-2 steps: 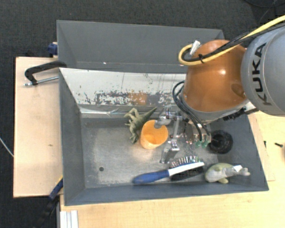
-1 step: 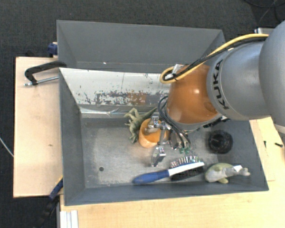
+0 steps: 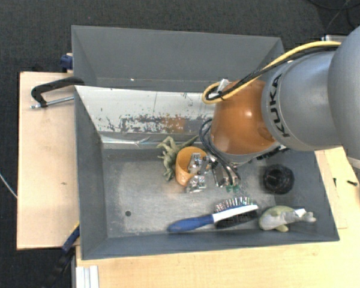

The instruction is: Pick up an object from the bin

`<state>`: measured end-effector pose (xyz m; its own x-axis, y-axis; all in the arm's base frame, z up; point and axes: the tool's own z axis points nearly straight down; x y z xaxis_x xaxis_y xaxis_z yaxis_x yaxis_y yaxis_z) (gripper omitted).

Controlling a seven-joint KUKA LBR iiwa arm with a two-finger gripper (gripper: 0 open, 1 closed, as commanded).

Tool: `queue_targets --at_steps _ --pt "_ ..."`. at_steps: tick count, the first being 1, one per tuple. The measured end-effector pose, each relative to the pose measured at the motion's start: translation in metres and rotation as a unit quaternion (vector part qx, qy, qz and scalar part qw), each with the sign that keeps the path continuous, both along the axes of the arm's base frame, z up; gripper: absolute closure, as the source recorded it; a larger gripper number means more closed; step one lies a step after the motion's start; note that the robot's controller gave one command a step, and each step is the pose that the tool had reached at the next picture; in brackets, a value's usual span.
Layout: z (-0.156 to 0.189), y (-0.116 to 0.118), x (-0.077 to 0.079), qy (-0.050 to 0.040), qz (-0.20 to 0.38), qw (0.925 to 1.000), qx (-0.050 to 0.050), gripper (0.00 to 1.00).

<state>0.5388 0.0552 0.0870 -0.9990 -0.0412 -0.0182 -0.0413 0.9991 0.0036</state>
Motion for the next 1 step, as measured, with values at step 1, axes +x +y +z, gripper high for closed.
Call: queue_targets --at_steps 1 --pt "0.1673 0.0112 0.003 0.0017 -0.007 1.0 -0.001 1.0"
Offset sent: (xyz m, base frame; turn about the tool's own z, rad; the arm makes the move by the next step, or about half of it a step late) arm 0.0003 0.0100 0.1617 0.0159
